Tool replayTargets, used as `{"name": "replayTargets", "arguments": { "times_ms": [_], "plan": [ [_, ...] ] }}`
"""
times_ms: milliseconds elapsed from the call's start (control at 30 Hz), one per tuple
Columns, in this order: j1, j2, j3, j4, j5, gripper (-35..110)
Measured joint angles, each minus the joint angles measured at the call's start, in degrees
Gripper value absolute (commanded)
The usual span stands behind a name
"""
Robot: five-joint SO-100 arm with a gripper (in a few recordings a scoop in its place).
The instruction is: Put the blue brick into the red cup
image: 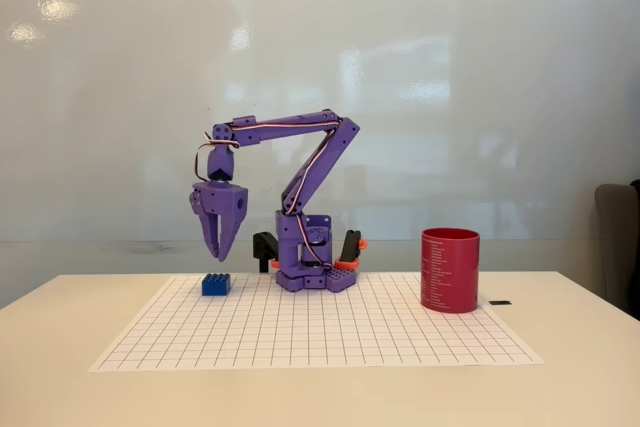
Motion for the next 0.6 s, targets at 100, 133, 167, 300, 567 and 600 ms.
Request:
{"name": "replayTargets", "arguments": {
  "times_ms": [100, 133, 167, 300, 567, 600],
  "plan": [
    [1.67, 0.0, 0.0, 1.67, 2.55, 47],
    [2.55, -0.09, 0.0, 2.64, 3.34, 47],
    [3.34, -0.62, 0.0, 3.34, 3.78, 47],
    [3.16, -1.85, 0.0, 5.19, 3.6, 52],
    [-1.41, -2.99, 4.48, 2.46, 2.72, 50],
    [-1.76, -3.52, 4.75, 2.11, 2.72, 50]
  ]
}}
